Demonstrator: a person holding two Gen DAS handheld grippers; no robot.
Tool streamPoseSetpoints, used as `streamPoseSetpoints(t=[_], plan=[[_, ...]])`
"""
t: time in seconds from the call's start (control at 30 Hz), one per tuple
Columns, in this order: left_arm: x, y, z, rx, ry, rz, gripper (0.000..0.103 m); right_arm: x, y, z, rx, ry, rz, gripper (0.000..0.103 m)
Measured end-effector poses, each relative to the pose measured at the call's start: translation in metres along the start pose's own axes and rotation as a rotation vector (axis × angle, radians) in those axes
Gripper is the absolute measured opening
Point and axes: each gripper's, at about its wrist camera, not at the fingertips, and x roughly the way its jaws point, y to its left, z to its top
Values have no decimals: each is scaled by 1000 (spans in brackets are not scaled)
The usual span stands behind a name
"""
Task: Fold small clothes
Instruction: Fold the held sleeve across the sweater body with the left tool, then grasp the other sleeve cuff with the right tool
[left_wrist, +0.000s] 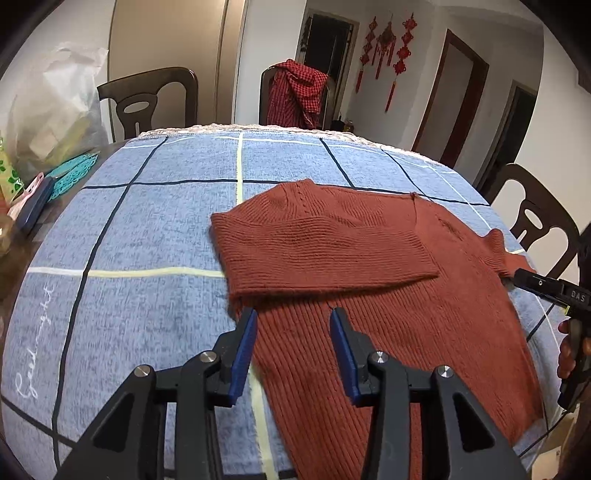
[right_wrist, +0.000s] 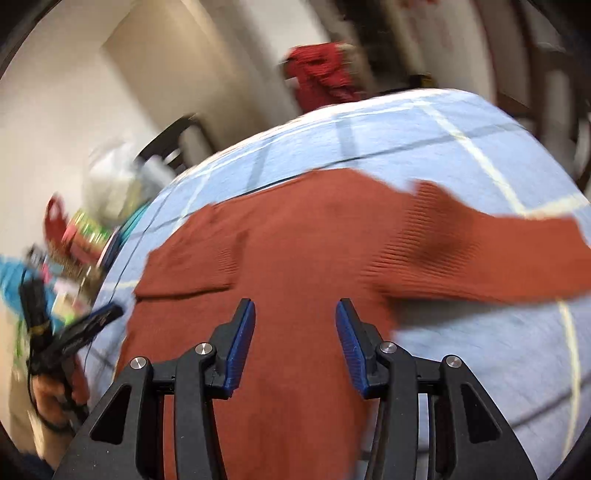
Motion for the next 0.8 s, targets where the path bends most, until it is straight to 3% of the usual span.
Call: streamPoseSetpoints(t=[0.3,0.5,0.7,0.77,0.8], plan=[[16,-26,4,52,13,-30,51,-31,-86,3,321,-105,-187,46],[36,-30,-7,57,72,-33,51,-38,-128,-2,487,-147,-187,46],[35,-33,-11,74,57,-31,55,-37,-150,7,573,-215,-171,46],[36,-32,-11,70,58,-35,56,-34,-154,10,587,-228,-176,43],[35,-31,-12,66,57,-39,56,-33,-155,13,588,-228,-182,33]])
